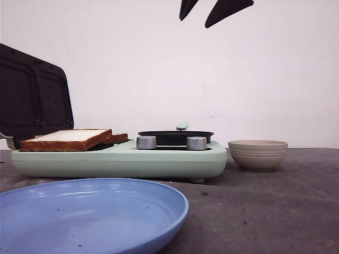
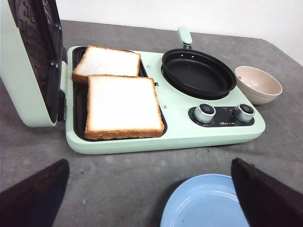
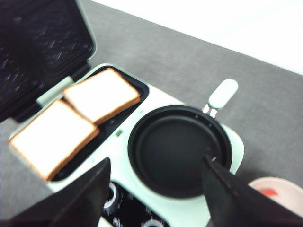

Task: Make breakfast with bread and shrimp
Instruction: 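Lift the right gripper away and move it above the shrimp bowl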

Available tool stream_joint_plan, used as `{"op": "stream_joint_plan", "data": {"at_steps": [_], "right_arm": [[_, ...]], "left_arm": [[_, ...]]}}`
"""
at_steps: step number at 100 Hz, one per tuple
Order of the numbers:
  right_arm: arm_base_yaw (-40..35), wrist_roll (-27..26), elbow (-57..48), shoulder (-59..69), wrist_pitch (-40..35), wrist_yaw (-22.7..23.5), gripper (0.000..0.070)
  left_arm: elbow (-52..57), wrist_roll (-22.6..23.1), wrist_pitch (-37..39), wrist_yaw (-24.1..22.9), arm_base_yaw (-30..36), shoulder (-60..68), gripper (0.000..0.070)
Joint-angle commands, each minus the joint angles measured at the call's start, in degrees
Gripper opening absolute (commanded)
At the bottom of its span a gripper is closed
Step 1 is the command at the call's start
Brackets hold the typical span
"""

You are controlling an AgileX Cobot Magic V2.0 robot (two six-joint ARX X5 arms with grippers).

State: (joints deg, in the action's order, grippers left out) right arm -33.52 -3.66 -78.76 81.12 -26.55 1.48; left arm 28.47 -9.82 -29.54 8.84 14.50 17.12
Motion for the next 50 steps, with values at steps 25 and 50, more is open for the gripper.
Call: {"op": "stream_joint_plan", "data": {"at_steps": [25,50], "right_arm": [[-0.35,0.76,16.90,-12.98,7.28,-0.02,0.0340],[-0.37,-2.51,27.43,-21.09,9.05,-0.20,0.0340]], "left_arm": [[0.52,-0.09,0.81,-0.22,0.13,-0.02,0.0625],[0.52,-0.11,1.25,-0.22,0.13,-0.02,0.0625]]}}
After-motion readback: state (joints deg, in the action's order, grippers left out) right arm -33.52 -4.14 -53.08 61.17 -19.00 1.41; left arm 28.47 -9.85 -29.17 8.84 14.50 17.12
